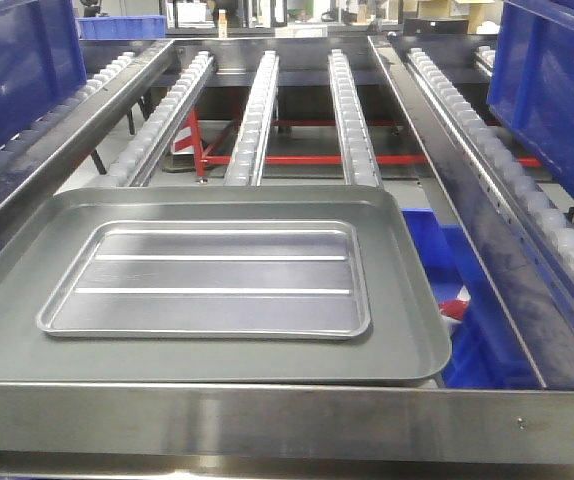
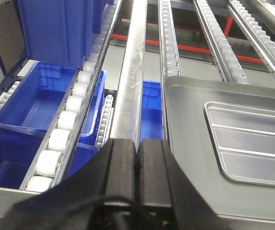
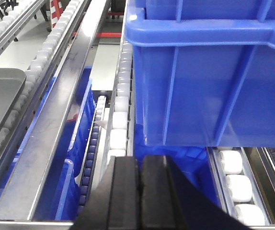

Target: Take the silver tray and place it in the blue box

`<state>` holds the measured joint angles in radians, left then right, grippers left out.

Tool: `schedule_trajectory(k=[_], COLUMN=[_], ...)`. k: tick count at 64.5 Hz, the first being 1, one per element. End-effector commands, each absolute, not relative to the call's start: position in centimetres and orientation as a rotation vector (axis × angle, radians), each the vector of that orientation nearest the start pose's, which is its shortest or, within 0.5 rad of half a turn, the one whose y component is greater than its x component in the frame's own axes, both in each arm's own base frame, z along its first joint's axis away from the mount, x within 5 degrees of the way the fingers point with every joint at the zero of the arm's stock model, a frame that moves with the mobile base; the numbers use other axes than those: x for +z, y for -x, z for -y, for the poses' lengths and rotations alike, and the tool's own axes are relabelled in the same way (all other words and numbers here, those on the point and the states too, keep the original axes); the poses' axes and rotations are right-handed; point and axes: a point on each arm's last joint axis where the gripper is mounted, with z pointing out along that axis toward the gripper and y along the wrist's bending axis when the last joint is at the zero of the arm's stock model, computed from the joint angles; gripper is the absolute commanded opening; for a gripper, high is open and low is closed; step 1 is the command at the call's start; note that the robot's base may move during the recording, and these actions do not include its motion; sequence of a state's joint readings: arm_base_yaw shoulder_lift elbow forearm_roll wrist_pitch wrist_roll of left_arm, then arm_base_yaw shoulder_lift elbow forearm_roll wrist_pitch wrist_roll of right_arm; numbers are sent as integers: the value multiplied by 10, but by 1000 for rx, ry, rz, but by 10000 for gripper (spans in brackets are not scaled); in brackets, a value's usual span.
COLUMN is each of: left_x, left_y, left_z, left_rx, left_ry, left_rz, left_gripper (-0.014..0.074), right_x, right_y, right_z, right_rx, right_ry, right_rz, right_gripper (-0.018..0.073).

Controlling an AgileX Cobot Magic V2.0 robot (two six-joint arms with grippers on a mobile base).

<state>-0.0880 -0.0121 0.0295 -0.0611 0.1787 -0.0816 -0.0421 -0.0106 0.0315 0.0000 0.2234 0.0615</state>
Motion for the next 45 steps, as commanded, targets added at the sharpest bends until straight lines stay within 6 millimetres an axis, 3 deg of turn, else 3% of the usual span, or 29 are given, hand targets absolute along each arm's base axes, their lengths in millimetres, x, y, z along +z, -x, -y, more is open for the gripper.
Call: schedule_trajectory(k=[1,45], left_x=[197,203], left_y=[-55,-55], left_z=[5,5], left_rx=[-191,-193], left_ry=[45,48], left_rz=[-1577,-1509], left_gripper=[-105,-105], right_x=[191,193], right_y=[-55,-55], right_z=[3,3], right_rx=[-6,-16], right_ry=[-71,-61], right_rz=[-1627,-1601], right_gripper=[57,57])
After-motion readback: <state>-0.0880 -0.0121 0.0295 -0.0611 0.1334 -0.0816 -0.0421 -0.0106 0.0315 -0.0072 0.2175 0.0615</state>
